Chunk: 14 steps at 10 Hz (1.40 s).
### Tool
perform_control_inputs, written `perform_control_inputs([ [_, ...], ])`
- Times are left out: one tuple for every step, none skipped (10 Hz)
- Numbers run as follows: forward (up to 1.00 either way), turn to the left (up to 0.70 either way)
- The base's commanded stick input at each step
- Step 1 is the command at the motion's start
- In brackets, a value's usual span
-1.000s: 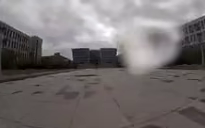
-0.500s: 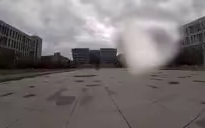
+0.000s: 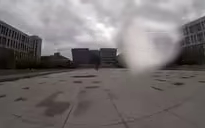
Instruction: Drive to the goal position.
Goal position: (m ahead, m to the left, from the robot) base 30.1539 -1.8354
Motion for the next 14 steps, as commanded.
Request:
perform_control_inputs([
  [0.7, 0.35],
  [0.7, 0.35],
  [0.7, 0.35],
  [0.7, 0.27],
  [0.7, 0.15],
  [0.7, 0.03],
  [0.7, 0.0],
  [0.7, 0.0],
  [0.7, 0.0],
  [0.7, 0.0],
  [0.7, 0.0],
  [0.7, 0.01],
  [0.7, 0.02],
  [0.7, 0.02],
])
